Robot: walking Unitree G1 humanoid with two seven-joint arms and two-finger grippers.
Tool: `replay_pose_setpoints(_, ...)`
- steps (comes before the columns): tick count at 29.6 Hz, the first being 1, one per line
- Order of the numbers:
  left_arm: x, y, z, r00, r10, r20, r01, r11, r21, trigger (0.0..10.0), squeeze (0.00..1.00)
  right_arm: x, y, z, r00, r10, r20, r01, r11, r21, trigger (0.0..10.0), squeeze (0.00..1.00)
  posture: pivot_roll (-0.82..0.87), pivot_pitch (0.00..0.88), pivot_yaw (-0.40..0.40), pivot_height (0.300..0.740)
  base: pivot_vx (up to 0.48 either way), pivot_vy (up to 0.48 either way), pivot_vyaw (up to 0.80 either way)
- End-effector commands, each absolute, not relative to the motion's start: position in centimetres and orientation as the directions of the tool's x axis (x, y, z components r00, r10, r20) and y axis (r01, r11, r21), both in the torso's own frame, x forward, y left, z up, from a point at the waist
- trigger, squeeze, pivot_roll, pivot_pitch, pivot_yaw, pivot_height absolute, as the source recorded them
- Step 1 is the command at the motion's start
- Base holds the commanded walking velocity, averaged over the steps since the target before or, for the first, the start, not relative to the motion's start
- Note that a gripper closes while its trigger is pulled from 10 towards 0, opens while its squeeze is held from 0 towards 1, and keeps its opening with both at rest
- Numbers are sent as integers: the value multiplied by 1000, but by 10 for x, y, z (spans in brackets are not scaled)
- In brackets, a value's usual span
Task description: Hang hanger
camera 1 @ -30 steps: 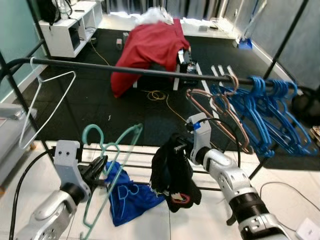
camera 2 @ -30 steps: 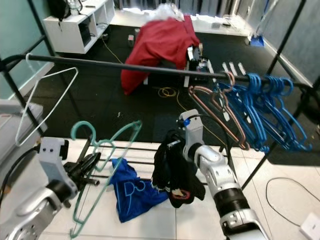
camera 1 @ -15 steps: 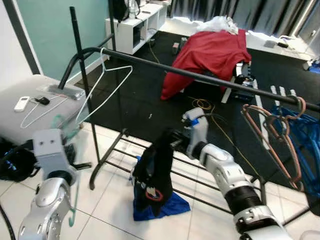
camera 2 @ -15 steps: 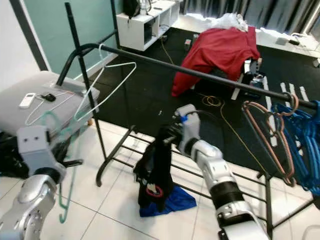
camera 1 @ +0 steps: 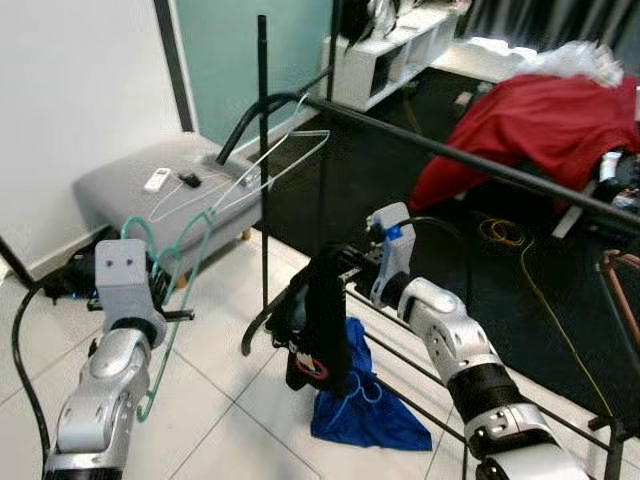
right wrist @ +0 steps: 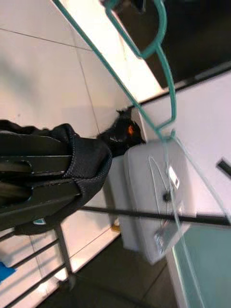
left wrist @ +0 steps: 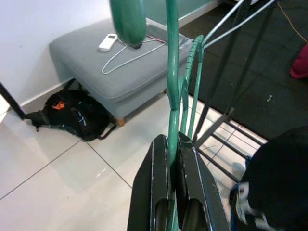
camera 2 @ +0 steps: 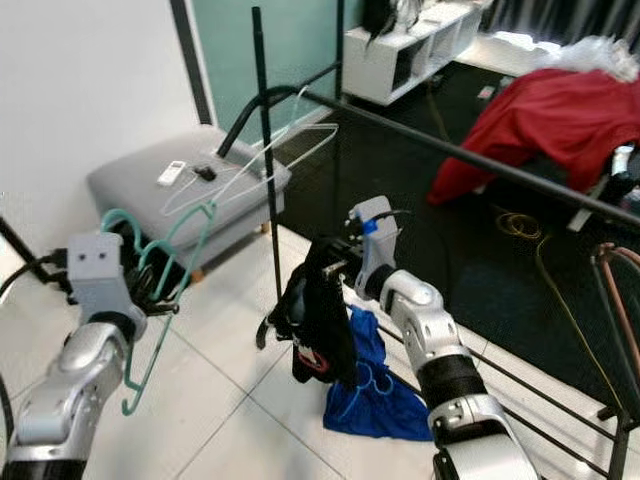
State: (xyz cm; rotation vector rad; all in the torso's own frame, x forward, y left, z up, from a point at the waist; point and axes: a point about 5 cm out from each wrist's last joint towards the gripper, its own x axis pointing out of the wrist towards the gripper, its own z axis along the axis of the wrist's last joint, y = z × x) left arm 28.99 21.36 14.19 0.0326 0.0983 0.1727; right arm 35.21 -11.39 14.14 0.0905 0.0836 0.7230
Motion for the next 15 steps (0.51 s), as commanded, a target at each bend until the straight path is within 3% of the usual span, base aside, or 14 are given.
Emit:
replay_pose_setpoints(1,289,223,128,961,221,-168,-206,973,103,10000,0,343,-99,145,625,781,-1,-773,619,138,10000,0,78,41,-83,740,0,0,800)
replay_pose_setpoints(3,289,223,128,961,221,-168,-206,973,103,10000,0,343,-99,145,625,781,-1,-773,619,138,10000,0,78,41,-83,740,0,0,800)
replay_pose_setpoints(7,290,224,126,958,226,-179,-212,973,94,10000,0,334,-94,144,533,846,14,-838,525,150,10000,0,80,42,-85,740,0,0,800)
replay_pose_setpoints(15,291,225,127,960,217,-174,-208,976,69,10000,0,329,-94,148,470,881,49,-873,456,175,10000,0,62,49,-84,740,0,0,795)
